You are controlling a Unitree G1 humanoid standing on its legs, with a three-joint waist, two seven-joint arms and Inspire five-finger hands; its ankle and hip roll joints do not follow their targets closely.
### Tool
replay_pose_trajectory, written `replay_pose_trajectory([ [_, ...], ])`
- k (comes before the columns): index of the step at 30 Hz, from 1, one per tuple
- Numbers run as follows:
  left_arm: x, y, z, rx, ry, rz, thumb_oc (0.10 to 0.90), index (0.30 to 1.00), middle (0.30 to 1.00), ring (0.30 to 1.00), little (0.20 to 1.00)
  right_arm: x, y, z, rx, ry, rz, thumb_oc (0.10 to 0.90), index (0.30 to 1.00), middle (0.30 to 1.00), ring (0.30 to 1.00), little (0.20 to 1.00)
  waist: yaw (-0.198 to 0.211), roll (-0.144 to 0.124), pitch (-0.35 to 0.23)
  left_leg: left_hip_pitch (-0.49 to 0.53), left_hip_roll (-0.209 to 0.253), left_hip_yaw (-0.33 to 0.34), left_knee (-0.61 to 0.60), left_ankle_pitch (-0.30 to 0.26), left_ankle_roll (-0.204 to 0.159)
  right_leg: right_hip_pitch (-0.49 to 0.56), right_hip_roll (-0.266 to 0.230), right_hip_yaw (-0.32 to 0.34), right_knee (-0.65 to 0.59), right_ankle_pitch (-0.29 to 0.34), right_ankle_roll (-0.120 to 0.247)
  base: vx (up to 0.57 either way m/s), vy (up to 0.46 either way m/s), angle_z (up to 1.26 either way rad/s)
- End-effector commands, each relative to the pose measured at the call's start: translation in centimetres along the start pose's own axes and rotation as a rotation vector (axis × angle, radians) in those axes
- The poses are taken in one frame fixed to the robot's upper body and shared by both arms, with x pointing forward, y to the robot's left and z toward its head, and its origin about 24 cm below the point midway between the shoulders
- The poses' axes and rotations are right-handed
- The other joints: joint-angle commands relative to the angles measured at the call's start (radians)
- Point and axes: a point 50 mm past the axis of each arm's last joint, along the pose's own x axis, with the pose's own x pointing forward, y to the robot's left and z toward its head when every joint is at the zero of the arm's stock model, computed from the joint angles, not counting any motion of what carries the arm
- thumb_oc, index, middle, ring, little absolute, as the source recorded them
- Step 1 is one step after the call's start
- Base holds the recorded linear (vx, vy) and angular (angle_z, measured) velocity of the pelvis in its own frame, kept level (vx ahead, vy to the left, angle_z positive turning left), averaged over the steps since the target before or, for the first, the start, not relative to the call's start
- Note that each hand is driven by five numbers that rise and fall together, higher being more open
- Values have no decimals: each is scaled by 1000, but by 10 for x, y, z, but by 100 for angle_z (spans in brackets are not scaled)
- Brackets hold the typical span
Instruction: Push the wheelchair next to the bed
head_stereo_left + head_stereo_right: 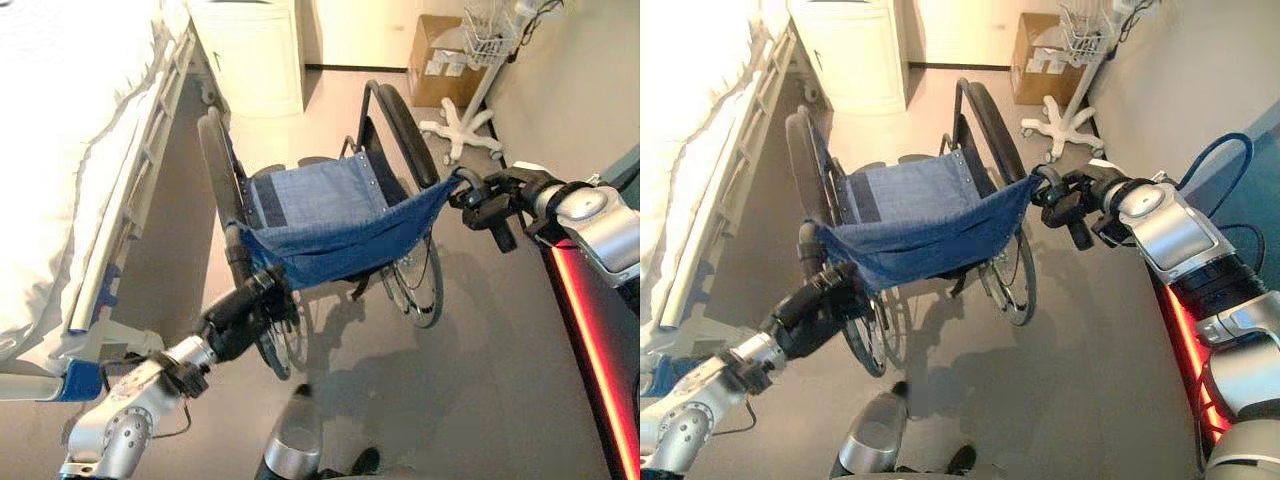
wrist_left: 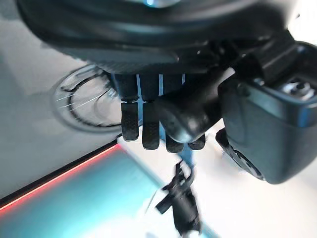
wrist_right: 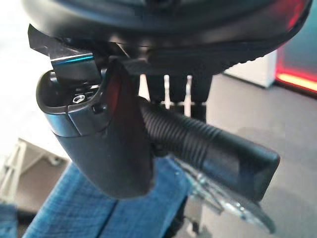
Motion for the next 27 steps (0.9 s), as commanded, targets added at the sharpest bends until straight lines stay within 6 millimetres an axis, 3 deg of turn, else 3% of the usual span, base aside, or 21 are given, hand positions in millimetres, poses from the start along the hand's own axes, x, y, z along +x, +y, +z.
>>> replay_pose_trajectory([
  [1, 43, -74, 26, 120, -110, -399, 400, 300, 300, 300, 300, -56, 42, 154, -252, -694, 120, 400, 300, 300, 300, 300, 35, -57, -171, -14, -13, 14, 119, -108, -97, -71, 12, -46, -85, 125, 3, 262, 15, 38],
  [3, 48, -77, 25, 127, -109, -419, 400, 300, 300, 300, 300, -52, 42, 154, -235, -668, 101, 400, 300, 300, 300, 300, 49, -39, -171, -48, -35, 66, 18, -66, -96, -38, 41, -67, -86, 96, -2, 286, 3, 49],
  [6, 50, -77, 24, 138, -108, -428, 400, 300, 300, 300, 300, -47, 40, 151, -214, -638, 90, 400, 300, 300, 300, 300, 63, -33, -177, -123, -35, 160, -7, -21, -99, 30, 81, -81, -96, 30, -25, 319, -49, 44],
  [8, 50, -73, 28, 160, -114, -406, 400, 300, 300, 300, 300, -44, 37, 147, -210, -616, 83, 400, 300, 300, 300, 300, 70, -45, -188, -168, -44, 231, -7, -24, -80, 67, 107, -95, -94, -5, -33, 352, -33, 22],
  [11, 44, -62, 40, 214, -132, -328, 400, 300, 300, 300, 300, -39, 37, 144, -200, -605, 94, 400, 300, 300, 300, 300, 92, -77, -205, -171, -92, 218, 6, -56, -39, 83, 119, -100, -39, -13, -16, 387, 21, 0],
  [13, 37, -49, 56, 262, -173, -228, 400, 300, 300, 300, 300, -39, 34, 140, -197, -602, 104, 400, 300, 300, 300, 300, 100, -108, -209, -168, -139, 215, 30, -94, 10, 89, 103, -91, 57, 78, 44, 382, 136, 6],
  [14, 36, -48, 58, 266, -178, -219, 400, 300, 300, 300, 300, -40, 33, 140, -196, -602, 105, 400, 300, 300, 300, 300, 100, -111, -209, -165, -144, 214, 29, -97, 15, 89, 101, -87, 68, 89, 54, 314, 141, 24],
  [15, 32, -41, 66, 286, -192, -172, 400, 300, 300, 300, 300, -40, 31, 136, -188, -599, 107, 400, 300, 300, 300, 300, 103, -121, -215, -161, -153, 223, 16, -82, 34, 80, 103, -90, 116, 160, 80, 325, 114, 29],
  [16, 26, -34, 76, 319, -211, -129, 400, 300, 300, 300, 300, -40, 28, 132, -173, -596, 105, 400, 300, 300, 300, 300, 106, -134, -219, -151, -169, 213, 7, -91, 44, 72, 107, -78, 177, 208, 117, 375, 115, 44],
  [18, 23, -28, 83, 339, -222, -90, 400, 300, 300, 300, 300, -40, 25, 130, -156, -597, 103, 400, 300, 300, 300, 300, 104, -142, -220, -149, -177, 207, 9, -99, 53, 64, 113, -62, 234, 239, 141, 275, 75, 45],
  [20, 20, -21, 94, 350, -253, -40, 400, 300, 300, 300, 300, -41, 21, 124, -128, -598, 103, 400, 300, 300, 300, 300, 85, -150, -222, -162, -189, 183, 35, -109, 64, 17, 122, 5, 318, 307, 177, 244, 37, 51],
  [21, 20, -20, 96, 351, -260, -37, 400, 300, 300, 300, 300, -41, 21, 122, -125, -597, 102, 400, 300, 300, 300, 300, 80, -151, -222, -166, -189, 178, 43, -111, 63, 11, 120, 17, 312, 300, 175, 255, -36, 57],
  [23, 16, -17, 107, 347, -291, -25, 400, 300, 300, 300, 300, -42, 14, 110, -124, -584, 94, 400, 300, 300, 300, 300, 55, -150, -222, -204, -188, 156, 91, -112, 45, 19, 96, 67, 189, 231, 147, 247, -82, 60],
  [24, 13, -16, 113, 352, -301, -16, 400, 300, 300, 300, 300, -43, 11, 104, -127, -577, 91, 400, 300, 300, 300, 300, 42, -140, -224, -216, -179, 141, 116, -111, 28, 23, 75, 70, 103, 164, 113, 170, -80, 45],
  [25, 13, -15, 114, 354, -304, -16, 400, 300, 300, 300, 300, -43, 9, 102, -128, -575, 91, 400, 300, 300, 300, 300, 39, -135, -227, -220, -172, 135, 121, -107, 22, 21, 72, 68, 80, 148, 101, 250, -108, 36],
  [26, 10, -12, 122, 356, -327, 8, 400, 300, 300, 300, 300, -47, 2, 96, -143, -569, 85, 400, 300, 300, 300, 300, 11, -106, -218, -225, -152, 90, 170, -107, -16, 2, 49, 86, -34, 66, 54, 193, -71, 37],
  [27, 9, -9, 125, 360, -339, 25, 400, 300, 300, 300, 300, -49, 0, 95, -154, -570, 84, 400, 300, 300, 300, 300, -1, -91, -216, -230, -140, 75, 183, -96, -32, -11, 48, 96, -62, 55, 40, 215, -66, 61],
])
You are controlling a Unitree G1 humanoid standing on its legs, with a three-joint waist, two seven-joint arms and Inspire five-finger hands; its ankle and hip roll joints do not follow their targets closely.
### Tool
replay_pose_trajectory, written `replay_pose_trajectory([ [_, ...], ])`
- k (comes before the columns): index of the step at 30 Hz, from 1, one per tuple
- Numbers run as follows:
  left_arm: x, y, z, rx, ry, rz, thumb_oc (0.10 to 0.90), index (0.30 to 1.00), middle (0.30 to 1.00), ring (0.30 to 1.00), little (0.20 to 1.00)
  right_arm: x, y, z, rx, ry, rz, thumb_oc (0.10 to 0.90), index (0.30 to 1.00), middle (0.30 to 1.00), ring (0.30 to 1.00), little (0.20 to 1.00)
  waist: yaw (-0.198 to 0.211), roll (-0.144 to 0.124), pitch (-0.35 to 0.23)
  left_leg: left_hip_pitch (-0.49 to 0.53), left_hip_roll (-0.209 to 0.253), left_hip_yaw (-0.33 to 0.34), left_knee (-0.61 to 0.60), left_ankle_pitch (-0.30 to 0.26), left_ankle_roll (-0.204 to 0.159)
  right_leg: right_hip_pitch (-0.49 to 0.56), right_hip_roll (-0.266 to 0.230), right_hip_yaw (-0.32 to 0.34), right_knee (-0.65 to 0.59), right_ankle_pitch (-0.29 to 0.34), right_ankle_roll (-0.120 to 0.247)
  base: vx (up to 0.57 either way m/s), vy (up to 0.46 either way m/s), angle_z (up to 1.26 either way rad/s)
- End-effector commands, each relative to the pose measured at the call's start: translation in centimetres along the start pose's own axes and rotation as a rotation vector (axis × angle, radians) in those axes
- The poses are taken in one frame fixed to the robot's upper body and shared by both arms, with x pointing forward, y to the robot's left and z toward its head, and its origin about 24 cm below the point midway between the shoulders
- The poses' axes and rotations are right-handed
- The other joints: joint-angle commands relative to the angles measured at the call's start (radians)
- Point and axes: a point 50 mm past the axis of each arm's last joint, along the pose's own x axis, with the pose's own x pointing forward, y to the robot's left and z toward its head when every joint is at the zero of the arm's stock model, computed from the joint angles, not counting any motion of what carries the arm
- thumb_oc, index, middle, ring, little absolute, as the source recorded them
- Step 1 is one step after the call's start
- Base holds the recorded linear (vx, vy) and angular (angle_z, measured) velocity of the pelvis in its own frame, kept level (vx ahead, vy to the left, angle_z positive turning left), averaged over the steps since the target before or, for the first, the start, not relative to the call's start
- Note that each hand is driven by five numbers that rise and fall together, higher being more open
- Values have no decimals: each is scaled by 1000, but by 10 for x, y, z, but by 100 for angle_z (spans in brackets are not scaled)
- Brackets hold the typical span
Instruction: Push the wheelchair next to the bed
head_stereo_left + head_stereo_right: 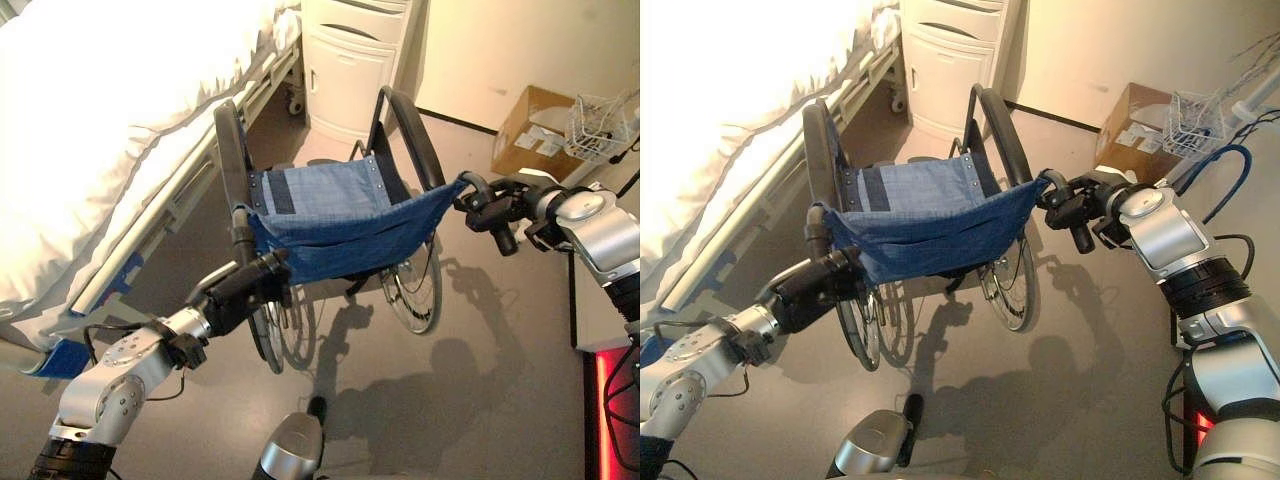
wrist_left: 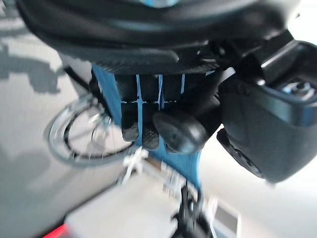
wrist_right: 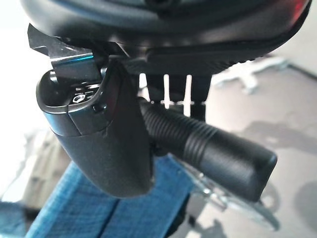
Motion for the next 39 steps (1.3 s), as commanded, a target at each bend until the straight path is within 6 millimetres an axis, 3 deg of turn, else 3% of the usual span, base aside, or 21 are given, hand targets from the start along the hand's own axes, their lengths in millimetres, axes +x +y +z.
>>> replay_pose_trajectory([
  [1, 6, -26, 75, 126, -330, -155, 400, 300, 300, 300, 300, -47, 10, 93, -266, -509, 89, 400, 300, 300, 300, 300, -45, -31, -145, -139, -80, -21, 141, 1, -127, 39, 47, -4, 6, 140, 11, 199, -65, 99],
  [3, 7, -14, 86, 157, -369, -102, 400, 300, 300, 300, 300, -50, 9, 97, -277, -526, 88, 400, 300, 300, 300, 300, -90, -2, -126, -60, -51, -86, 112, -50, -136, -102, -51, 34, -64, 286, 64, 259, -153, 87],
  [4, 7, -13, 87, 159, -370, -100, 400, 300, 300, 300, 300, -50, 9, 98, -277, -528, 88, 400, 300, 300, 300, 300, -93, 1, -122, -49, -47, -89, 109, -57, -137, -107, -56, 33, -65, 294, 69, 239, -218, 48],
  [6, 12, 1, 101, 204, -382, -38, 400, 300, 300, 300, 300, -52, 20, 114, -257, -567, 95, 400, 300, 300, 300, 300, -127, -1, -93, 49, 9, -93, 75, -117, -133, -221, -91, 41, -6, 370, 108, 366, -313, 40],
  [9, 21, 10, 107, 223, -376, 0, 400, 300, 300, 300, 300, -55, 23, 121, -256, -570, 115, 400, 300, 300, 300, 300, -151, -6, -96, 60, 23, -109, 140, -142, -136, -220, -65, 65, 12, 343, 103, 387, -159, 55],
  [10, 27, 17, 109, 220, -364, 20, 400, 300, 300, 300, 300, -56, 23, 125, -261, -566, 141, 400, 300, 300, 300, 300, -168, -5, -115, 55, 40, -114, 209, -98, -156, -206, -38, 68, 25, 304, 76, 406, -63, 117],
  [11, 28, 17, 109, 219, -364, 21, 400, 300, 300, 300, 300, -56, 23, 125, -262, -565, 143, 400, 300, 300, 300, 300, -170, -3, -116, 52, 44, -116, 218, -95, -160, -205, -35, 66, 26, 299, 72, 450, -33, 135],
  [12, 32, 21, 110, 194, -369, 53, 400, 300, 300, 300, 300, -54, 24, 124, -283, -558, 179, 400, 300, 300, 300, 300, -181, -5, -129, 19, 67, -97, 358, -22, -192, -182, -25, 47, 30, 264, 34, 245, -18, 92],
  [15, 37, 26, 111, 150, -383, 80, 400, 300, 300, 300, 300, -50, 30, 118, -314, -530, 208, 400, 300, 300, 300, 300, -191, 6, -127, -77, 72, -76, 551, 18, -213, -144, -19, 20, 33, 235, -7, 261, -3, 27],
  [17, 38, 27, 112, 139, -388, 78, 400, 300, 300, 300, 300, -49, 31, 116, -314, -521, 215, 400, 300, 300, 300, 300, -193, 14, -126, -94, 81, -70, 542, 25, -219, -127, -12, 11, 29, 227, -14, 201, 54, -4],
  [18, 37, 28, 113, 149, -390, 69, 400, 300, 300, 300, 300, -48, 31, 112, -300, -505, 213, 400, 300, 300, 300, 300, -199, 30, -127, -73, 134, -29, 385, 51, -234, -82, 3, -8, 11, 211, -15, 189, 85, 17],
  [19, 37, 28, 113, 150, -390, 68, 400, 300, 300, 300, 300, -47, 31, 111, -299, -501, 211, 400, 300, 300, 300, 300, -199, 31, -126, -61, 142, -21, 350, 55, -235, -73, 4, -10, 6, 209, -14, 270, 154, 45],
  [22, 39, 30, 106, 151, -384, 50, 400, 300, 300, 300, 300, -39, 37, 107, -270, -467, 203, 400, 300, 300, 300, 300, -175, 60, -134, -30, 166, -43, 23, 123, -251, -20, 10, -17, -47, 204, 1, 201, 190, 42],
  [23, 41, 33, 102, 144, -381, 46, 400, 300, 300, 300, 300, -37, 39, 108, -258, -462, 203, 400, 300, 300, 300, 300, -170, 60, -132, -38, 168, -55, 26, 128, -251, -13, 6, -12, -44, 196, -2, 199, 201, 8],
  [25, 41, 37, 100, 132, -375, 49, 400, 300, 300, 300, 300, -37, 37, 108, -242, -459, 212, 400, 300, 300, 300, 300, -174, 61, -148, 8, 161, -30, -37, 70, -234, -16, -7, -33, -30, 183, 4, 123, 203, -29],
  [29, 36, 40, 103, 116, -364, 59, 400, 300, 300, 300, 300, -40, 35, 97, -254, -439, 228, 400, 300, 300, 300, 300, -177, 61, -157, 24, 134, -26, -33, 41, -225, -22, -23, -35, -13, 179, 14, 98, 174, -33],
  [39, 33, 45, 112, 133, -370, 80, 400, 300, 300, 300, 300, -44, 38, 89, -213, -448, 236, 400, 300, 300, 300, 300, -178, 41, -146, 54, 105, -4, -67, 20, -189, -28, -53, -14, 0, 185, 53, 44, 73, -3],
])
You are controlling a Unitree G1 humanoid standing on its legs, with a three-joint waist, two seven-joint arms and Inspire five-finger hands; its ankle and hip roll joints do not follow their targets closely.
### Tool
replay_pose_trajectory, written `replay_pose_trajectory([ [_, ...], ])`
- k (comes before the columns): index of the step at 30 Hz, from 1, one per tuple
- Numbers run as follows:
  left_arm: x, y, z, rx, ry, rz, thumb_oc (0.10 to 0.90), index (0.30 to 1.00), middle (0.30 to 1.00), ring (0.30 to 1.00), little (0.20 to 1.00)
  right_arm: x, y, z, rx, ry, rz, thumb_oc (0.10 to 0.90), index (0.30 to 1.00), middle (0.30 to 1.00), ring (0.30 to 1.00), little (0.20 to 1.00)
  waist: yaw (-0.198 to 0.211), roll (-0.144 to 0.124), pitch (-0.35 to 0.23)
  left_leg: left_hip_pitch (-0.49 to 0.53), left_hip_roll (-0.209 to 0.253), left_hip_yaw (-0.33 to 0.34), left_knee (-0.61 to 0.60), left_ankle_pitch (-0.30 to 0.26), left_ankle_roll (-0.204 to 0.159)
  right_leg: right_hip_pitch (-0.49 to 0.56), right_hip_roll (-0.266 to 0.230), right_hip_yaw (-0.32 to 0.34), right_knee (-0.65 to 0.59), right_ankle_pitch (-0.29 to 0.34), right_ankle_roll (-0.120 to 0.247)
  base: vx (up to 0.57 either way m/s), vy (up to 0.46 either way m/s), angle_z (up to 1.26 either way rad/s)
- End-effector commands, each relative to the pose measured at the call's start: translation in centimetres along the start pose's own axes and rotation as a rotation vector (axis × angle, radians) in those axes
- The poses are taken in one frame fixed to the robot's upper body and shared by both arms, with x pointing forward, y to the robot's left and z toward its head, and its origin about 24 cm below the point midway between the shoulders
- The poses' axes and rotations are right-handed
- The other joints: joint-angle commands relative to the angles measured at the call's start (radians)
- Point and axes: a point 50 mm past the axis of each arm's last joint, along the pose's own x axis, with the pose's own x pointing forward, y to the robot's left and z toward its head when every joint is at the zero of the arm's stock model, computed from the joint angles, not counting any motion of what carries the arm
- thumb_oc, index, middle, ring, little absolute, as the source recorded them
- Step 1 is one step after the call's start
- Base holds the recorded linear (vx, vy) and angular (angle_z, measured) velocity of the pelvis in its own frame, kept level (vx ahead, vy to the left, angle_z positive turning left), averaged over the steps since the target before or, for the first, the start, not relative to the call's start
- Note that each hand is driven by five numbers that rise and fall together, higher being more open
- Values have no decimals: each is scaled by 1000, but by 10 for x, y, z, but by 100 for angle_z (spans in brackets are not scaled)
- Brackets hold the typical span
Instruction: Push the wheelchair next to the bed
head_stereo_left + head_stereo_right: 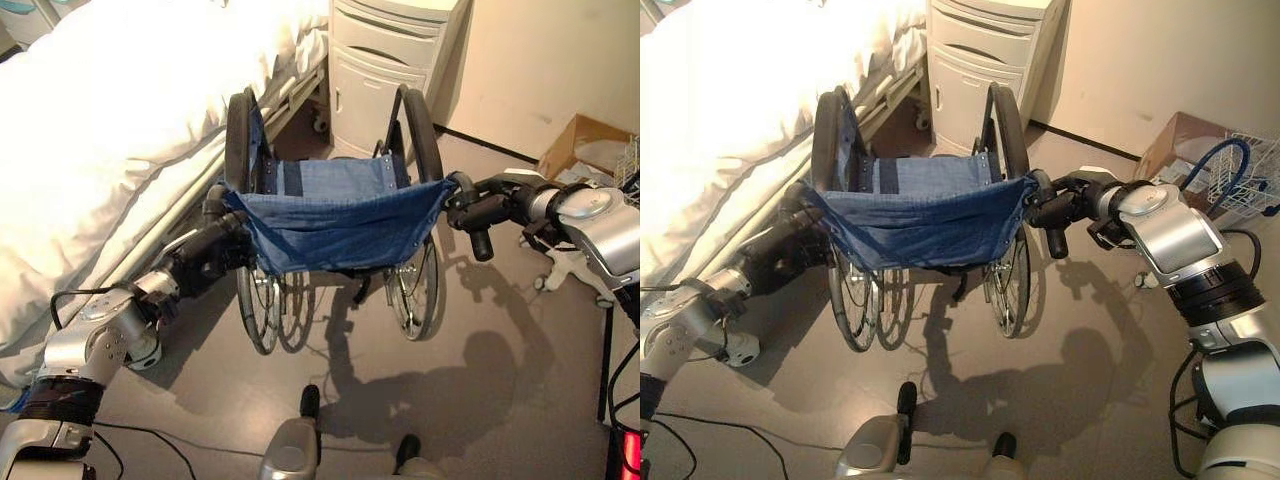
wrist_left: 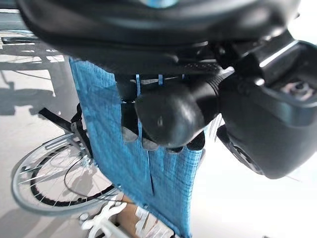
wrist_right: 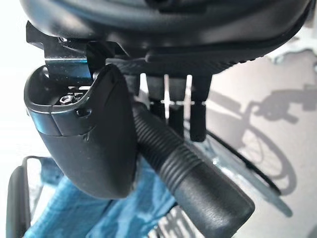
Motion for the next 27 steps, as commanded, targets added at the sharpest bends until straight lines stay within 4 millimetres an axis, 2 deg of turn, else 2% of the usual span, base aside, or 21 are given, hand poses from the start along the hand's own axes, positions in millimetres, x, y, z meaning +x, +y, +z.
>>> replay_pose_trajectory([
  [1, 9, -7, 78, 116, -317, -1, 400, 300, 300, 300, 300, -24, 39, 77, -271, -402, 159, 400, 300, 300, 300, 300, 22, -18, -135, 78, 34, -3, 45, -96, -64, -36, 39, 5, 157, -73, -5, 0, 0, 0],
  [10, 8, -7, 83, 144, -324, 3, 400, 300, 300, 300, 300, -24, 36, 73, -220, -415, 119, 400, 300, 300, 300, 300, 29, -36, -128, 97, 30, -12, 11, -103, -48, -36, 47, 4, 146, -63, 6, -3, -41, 0],
  [24, 5, -6, 79, 157, -308, 7, 400, 300, 300, 300, 300, -17, 34, 68, -167, -375, 87, 400, 300, 300, 300, 300, 46, -44, -145, 128, 36, -34, -30, -97, -56, -18, 64, -8, 118, -60, -1, 3, -24, 2],
  [25, 5, -5, 79, 159, -306, 13, 400, 300, 300, 300, 300, -16, 33, 67, -167, -368, 83, 500, 451, 451, 451, 451, 47, -44, -148, 134, 35, -35, -36, -97, -57, -16, 65, -9, 116, -60, -2, 0, 0, 0],
  [26, 4, -5, 79, 159, -306, 15, 400, 300, 300, 300, 300, -16, 33, 67, -168, -366, 81, 558, 538, 538, 538, 538, 47, -44, -148, 135, 35, -35, -37, -96, -58, -16, 65, -9, 115, -60, -2, 0, 0, 0],
  [27, 4, -3, 79, 155, -305, 31, 414, 321, 321, 321, 321, -16, 31, 67, -169, -358, 66, 800, 900, 900, 900, 900, 47, -43, -151, 141, 36, -33, -42, -95, -59, -12, 66, -11, 111, -59, -2, 3, -3, 4],
])
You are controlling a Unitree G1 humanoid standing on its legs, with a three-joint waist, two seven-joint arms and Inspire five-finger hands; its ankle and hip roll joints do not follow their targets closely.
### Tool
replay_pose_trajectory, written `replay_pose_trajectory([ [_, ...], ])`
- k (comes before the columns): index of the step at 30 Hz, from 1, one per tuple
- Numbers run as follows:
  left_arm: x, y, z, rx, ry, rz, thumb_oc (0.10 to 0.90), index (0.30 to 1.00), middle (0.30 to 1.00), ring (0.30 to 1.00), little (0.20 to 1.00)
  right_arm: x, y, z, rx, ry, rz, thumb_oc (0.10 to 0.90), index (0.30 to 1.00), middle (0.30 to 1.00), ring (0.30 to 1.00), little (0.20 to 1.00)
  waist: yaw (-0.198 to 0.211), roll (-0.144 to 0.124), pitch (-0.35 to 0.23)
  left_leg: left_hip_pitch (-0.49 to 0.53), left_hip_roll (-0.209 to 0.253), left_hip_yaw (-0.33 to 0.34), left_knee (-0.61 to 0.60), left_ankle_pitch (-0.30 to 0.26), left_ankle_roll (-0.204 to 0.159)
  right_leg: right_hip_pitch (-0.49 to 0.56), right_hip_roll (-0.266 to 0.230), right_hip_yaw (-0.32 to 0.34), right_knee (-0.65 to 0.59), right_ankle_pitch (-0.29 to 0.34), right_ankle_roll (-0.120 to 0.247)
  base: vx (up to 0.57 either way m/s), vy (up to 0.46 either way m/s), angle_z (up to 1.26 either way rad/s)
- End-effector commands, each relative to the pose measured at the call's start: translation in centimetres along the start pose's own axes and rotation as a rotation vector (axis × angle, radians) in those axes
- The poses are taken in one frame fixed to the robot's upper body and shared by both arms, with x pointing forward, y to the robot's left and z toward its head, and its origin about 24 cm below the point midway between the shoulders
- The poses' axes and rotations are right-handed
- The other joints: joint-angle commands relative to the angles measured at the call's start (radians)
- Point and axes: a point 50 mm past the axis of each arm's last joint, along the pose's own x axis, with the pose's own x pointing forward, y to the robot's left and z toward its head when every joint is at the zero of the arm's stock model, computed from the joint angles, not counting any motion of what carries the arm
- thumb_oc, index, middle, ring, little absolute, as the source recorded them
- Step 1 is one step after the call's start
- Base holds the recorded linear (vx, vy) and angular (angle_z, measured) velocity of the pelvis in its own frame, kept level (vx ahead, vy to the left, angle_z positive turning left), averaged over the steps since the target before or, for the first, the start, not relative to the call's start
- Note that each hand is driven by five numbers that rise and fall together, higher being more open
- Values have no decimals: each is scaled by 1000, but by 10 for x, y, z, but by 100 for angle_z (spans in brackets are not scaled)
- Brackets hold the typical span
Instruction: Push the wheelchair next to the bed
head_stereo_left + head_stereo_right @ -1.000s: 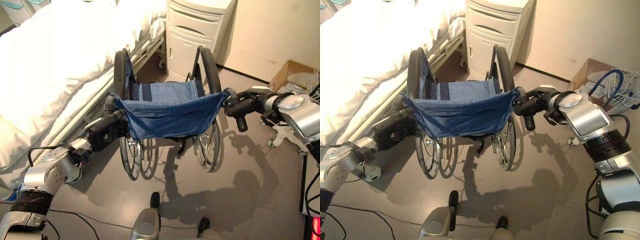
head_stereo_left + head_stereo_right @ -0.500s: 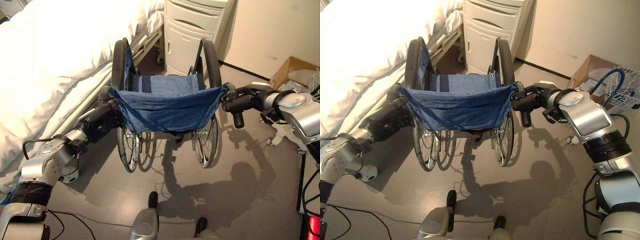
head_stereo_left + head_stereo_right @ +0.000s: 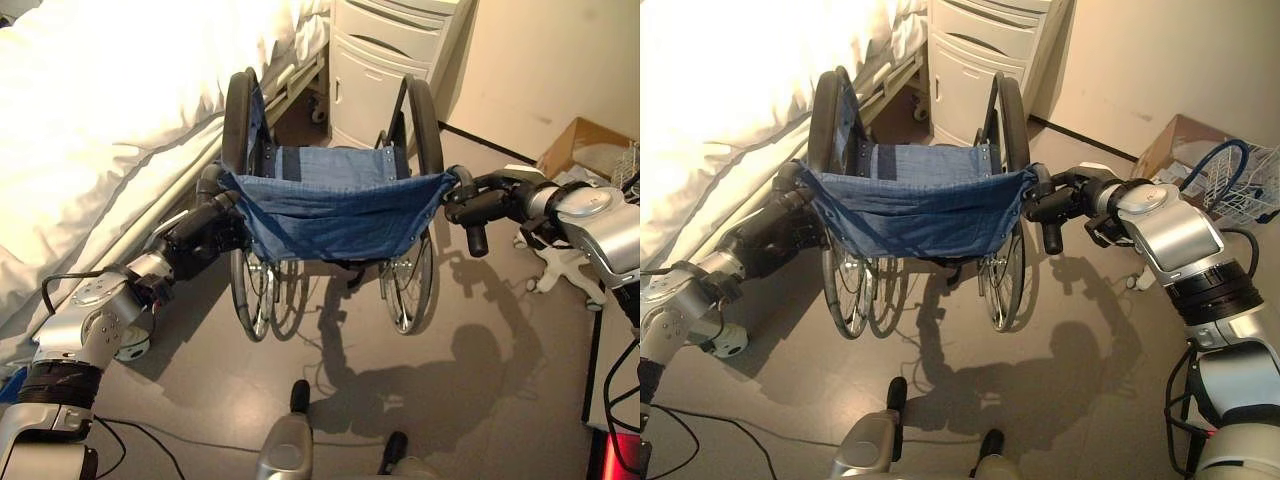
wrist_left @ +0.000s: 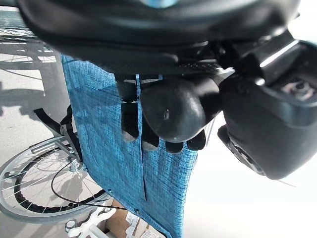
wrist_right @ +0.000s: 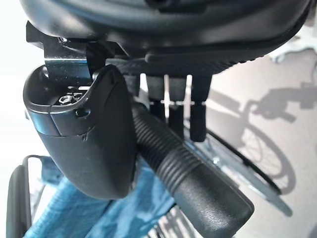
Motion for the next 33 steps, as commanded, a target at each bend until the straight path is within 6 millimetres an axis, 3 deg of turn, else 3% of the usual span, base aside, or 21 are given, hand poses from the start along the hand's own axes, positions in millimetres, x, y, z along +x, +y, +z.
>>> replay_pose_trajectory([
  [1, 4, 2, 67, 121, -267, 52, 582, 573, 573, 573, 573, -17, 30, 67, -202, -363, 77, 800, 900, 900, 900, 900, 38, -7, -168, 141, 21, -14, -42, -95, -46, -26, 44, 15, 114, -62, -9, 2, -1, 4],
  [2, 3, 3, 67, 121, -267, 60, 747, 820, 820, 820, 820, -17, 29, 67, -199, -361, 73, 800, 900, 900, 900, 900, 37, -7, -170, 143, 22, -13, -44, -95, -46, -25, 45, 16, 113, -62, -9, 0, 0, 0],
  [3, 2, 6, 68, 116, -273, 74, 800, 900, 900, 900, 900, -17, 27, 66, -192, -355, 56, 800, 900, 900, 900, 900, 35, -5, -174, 150, 23, -11, -50, -94, -47, -24, 45, 17, 112, -62, -10, 0, 0, 0],
  [11, -10, 19, 77, 108, -324, 139, 800, 900, 900, 900, 900, -20, 12, 57, -123, -349, -13, 800, 900, 900, 900, 900, 25, -2, -185, 168, 28, -3, -58, -99, -50, -21, 49, 22, 109, -66, -13, 0, 0, 0],
  [19, -32, 33, 81, 116, -371, 215, 800, 900, 900, 900, 900, -30, -10, 31, 56, -347, -108, 800, 900, 900, 900, 900, 9, 3, -190, 183, 35, 6, -74, -102, -52, -24, 56, 31, 106, -70, -16, -4, 0, -1],
  [26, -61, 48, 78, 101, -409, 300, 800, 900, 900, 900, 900, -46, -43, -21, 267, -322, -316, 800, 900, 900, 900, 900, -6, 11, -196, 191, 39, 18, -84, -108, -52, -31, 55, 35, 105, -76, -16, -11, -4, -2],
  [33, -93, 57, 73, 94, -453, 372, 800, 900, 900, 900, 900, -68, -63, -66, 365, -281, -477, 800, 900, 900, 900, 900, -14, 27, -199, 201, 46, 30, -104, -103, -59, -32, 56, 44, 93, -75, -17, -16, -2, 3],
])
